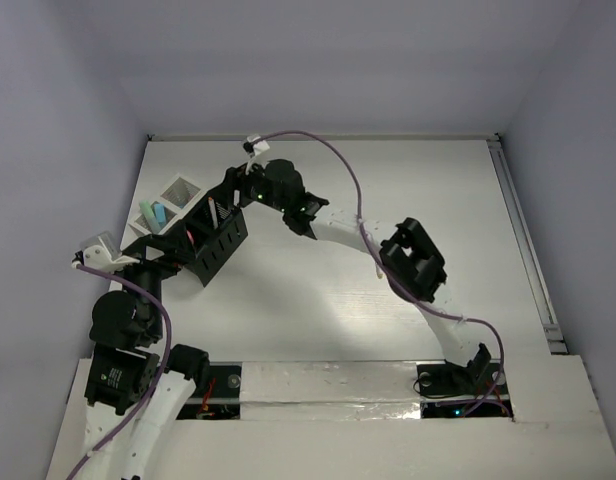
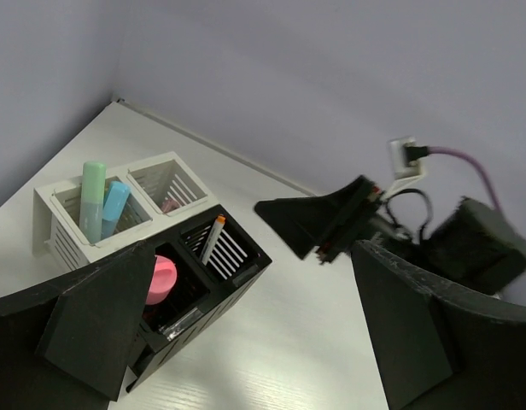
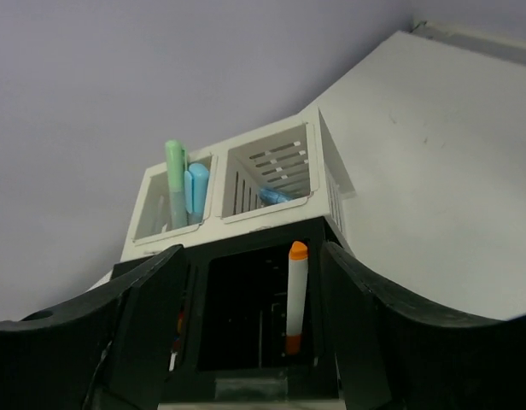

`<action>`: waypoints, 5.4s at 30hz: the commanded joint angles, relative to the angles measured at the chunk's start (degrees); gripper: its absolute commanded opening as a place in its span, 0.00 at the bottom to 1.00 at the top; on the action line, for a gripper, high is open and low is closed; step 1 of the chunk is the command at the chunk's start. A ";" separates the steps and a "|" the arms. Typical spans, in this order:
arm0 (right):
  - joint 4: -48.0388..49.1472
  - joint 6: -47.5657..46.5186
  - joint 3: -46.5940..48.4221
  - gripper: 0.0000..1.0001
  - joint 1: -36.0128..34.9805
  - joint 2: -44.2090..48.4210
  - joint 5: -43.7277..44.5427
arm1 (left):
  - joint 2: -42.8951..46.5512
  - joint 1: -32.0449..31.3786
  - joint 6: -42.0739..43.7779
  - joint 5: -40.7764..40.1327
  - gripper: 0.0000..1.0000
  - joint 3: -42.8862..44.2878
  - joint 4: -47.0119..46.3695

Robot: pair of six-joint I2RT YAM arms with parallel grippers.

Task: Sort the stationery into containers
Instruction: Place the pen in the storage box, then pick up the pen from the center of the board, then place the pen in the storage box, then pick up the pen from the center of the board.

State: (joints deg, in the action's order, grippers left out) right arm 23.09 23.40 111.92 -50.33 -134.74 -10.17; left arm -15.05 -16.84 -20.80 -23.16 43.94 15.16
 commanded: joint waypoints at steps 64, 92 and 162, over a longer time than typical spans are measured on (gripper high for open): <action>-28.47 -7.23 -36.35 0.00 18.44 41.50 16.07 | 1.87 -1.88 1.37 2.77 0.99 -0.79 -3.91; -1.82 -5.46 17.19 0.00 -3.11 -5.62 9.82 | -0.33 0.76 1.81 3.91 0.99 -1.14 -4.08; -44.19 -5.56 -46.97 0.08 23.17 29.44 21.60 | 2.04 -0.30 2.69 6.37 0.99 -1.23 -4.96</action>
State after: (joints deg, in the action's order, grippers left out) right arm -19.51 18.15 64.05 -26.72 -103.96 11.62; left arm -13.67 -16.86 -18.87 -16.69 42.74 12.88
